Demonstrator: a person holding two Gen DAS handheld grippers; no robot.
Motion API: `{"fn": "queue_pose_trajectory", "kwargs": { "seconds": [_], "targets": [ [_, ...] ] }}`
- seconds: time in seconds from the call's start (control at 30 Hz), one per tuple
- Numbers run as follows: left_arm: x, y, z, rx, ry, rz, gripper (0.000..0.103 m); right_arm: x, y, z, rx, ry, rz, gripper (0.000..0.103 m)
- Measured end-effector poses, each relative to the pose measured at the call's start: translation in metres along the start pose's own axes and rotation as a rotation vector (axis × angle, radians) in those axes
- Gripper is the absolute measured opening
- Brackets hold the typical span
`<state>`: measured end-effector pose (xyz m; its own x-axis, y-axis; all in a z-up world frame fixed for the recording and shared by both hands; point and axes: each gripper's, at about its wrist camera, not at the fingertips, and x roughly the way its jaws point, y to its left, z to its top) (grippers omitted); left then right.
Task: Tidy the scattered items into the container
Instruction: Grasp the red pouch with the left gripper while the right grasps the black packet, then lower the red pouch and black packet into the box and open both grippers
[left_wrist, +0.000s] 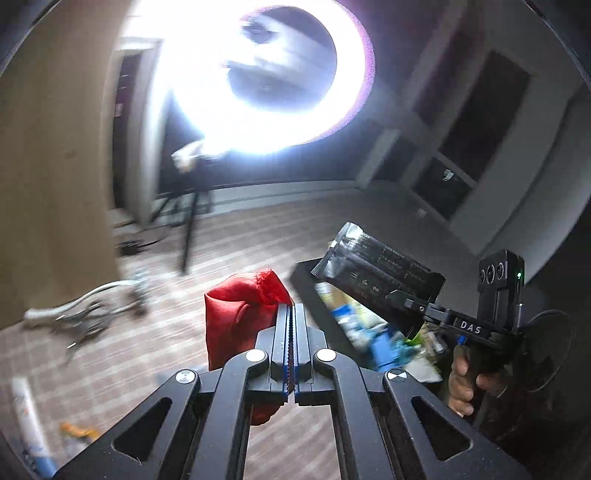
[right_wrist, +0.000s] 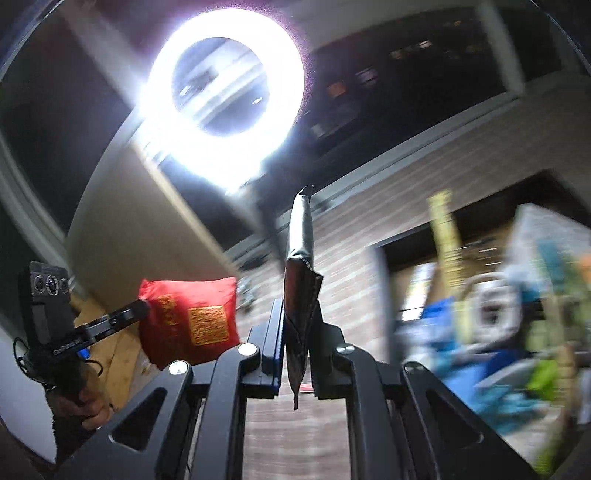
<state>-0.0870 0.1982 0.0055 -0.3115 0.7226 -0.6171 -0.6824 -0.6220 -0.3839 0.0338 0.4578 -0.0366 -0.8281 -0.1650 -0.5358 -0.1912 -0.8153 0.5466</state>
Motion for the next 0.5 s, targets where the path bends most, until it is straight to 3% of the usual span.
{"fn": "queue_pose_trajectory", "kwargs": {
  "seconds": [0.23, 0.33, 0.5],
  "targets": [
    [0.051, -0.08, 0.015, 0.106, 0.045, -0.134, 0.0, -0.064, -0.069, 0.009, 0.106, -0.122, -0.149, 0.011],
    [0.071, -0.108, 0.02, 0.132, 0.065, -0.182, 0.0, -0.084, -0.082, 0.011, 0.113, -0.146, -0.197, 0.011],
    [0.106, -0.145, 0.021, 0.191, 0.101, -0.196, 0.0, -0.101, -0.089, 0.014, 0.1, -0.17, -0.255, 0.011]
  ]
}}
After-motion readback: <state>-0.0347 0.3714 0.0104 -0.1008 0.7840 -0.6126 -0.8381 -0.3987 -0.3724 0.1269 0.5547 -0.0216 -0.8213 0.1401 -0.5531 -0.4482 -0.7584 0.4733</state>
